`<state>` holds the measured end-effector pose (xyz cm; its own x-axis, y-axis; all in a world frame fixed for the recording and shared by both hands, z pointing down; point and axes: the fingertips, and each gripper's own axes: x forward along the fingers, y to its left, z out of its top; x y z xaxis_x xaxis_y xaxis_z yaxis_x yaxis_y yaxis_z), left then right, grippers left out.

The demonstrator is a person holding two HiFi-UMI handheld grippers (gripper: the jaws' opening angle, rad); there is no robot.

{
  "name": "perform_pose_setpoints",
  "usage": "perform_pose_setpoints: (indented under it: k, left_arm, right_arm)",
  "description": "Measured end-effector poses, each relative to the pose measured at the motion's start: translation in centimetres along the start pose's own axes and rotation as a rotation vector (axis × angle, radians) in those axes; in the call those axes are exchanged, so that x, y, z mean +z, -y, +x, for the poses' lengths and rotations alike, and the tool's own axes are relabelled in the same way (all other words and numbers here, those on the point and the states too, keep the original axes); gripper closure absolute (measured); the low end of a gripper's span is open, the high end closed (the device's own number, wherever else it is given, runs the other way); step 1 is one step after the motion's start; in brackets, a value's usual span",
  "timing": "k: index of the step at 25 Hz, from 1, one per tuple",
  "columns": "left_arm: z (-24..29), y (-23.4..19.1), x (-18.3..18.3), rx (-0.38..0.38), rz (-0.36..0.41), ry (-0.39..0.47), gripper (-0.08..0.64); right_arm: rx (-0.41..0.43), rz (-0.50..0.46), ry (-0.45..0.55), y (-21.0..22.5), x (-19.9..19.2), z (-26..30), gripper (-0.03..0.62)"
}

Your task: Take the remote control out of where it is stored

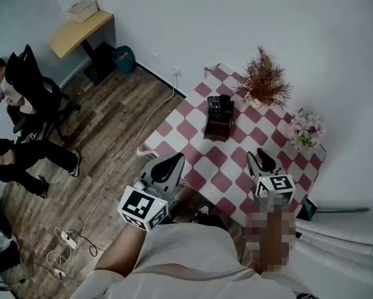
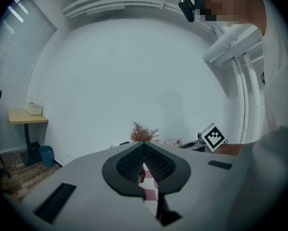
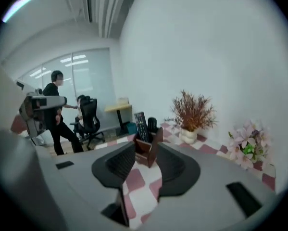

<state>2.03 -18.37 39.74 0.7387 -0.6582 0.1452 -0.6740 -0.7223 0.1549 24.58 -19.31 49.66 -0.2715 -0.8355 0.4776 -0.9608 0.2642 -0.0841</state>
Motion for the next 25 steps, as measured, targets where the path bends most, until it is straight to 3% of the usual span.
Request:
perform_pose_setpoints:
  k: [4,10,16,25]
  left_arm:
    - [-0.2,-0.5,0.9,-0.021,0.011,0.019,0.551]
    - [-0.6,-1.2,2.1,-0.053,0.034,0.036,0.551]
    - [-1.1,-2.2,2.9,-0.058,0.030,0.068,0.551]
    - [-1.4,-3.2,2.5,-0.056,0.020,0.053,0.551]
  right_arm:
    - [-0.022,-0.051,0.143,-2.3,3.3,-1.6,0.488]
    - [-0.032,-0.044,0.253,-4.6,5.9,-2.9,0.511]
    - [-0.066,-0.053,0.282,-5.2,7.0,-3.1,0.534]
    - [-0.083,-0.038,0.286,-5.3,7.2,-2.8,0.560]
